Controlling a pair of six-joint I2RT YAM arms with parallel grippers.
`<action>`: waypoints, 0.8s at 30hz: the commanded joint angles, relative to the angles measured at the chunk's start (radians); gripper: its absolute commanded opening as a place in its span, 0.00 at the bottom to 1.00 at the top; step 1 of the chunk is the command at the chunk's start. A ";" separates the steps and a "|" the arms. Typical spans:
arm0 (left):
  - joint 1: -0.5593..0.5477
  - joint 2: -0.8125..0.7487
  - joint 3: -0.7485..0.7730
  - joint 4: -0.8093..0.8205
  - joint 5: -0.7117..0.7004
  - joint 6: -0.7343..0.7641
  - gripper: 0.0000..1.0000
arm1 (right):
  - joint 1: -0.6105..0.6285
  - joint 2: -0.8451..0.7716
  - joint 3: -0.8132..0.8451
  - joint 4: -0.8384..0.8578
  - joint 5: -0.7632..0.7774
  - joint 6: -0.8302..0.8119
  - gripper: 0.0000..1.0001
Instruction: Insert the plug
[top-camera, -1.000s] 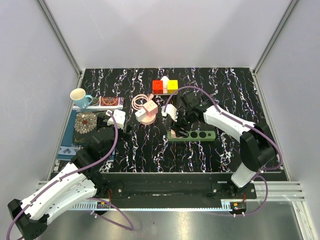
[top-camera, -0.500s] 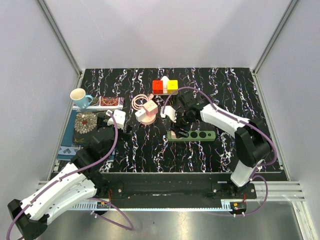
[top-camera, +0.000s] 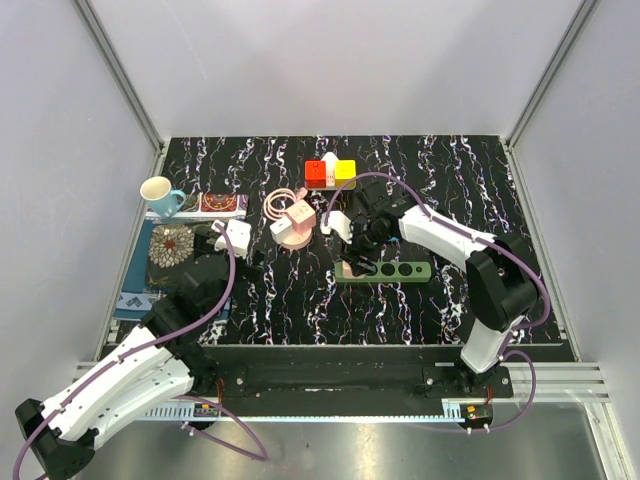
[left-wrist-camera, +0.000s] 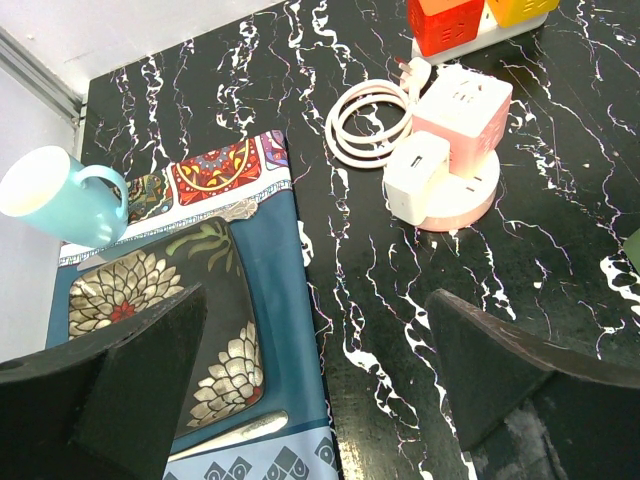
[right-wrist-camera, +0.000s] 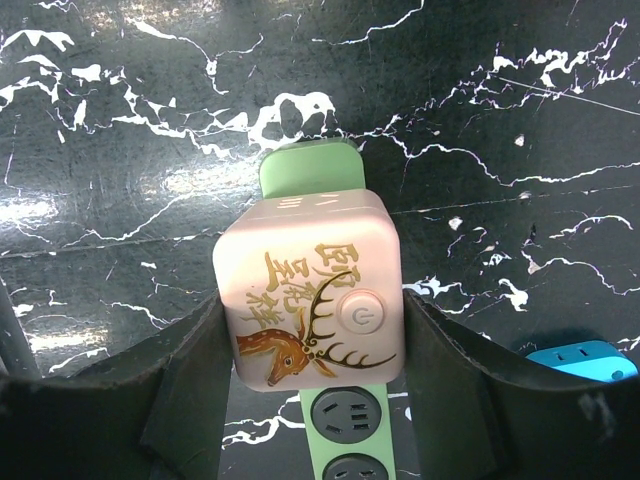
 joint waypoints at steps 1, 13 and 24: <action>0.005 -0.008 -0.002 0.043 0.011 0.021 0.99 | -0.016 0.172 -0.121 0.034 0.206 -0.028 0.00; 0.005 -0.003 -0.002 0.045 0.014 0.024 0.99 | -0.007 0.092 0.000 -0.047 0.182 -0.006 0.41; 0.008 0.001 0.001 0.046 0.023 0.026 0.99 | 0.037 -0.087 0.118 -0.127 0.133 0.052 0.93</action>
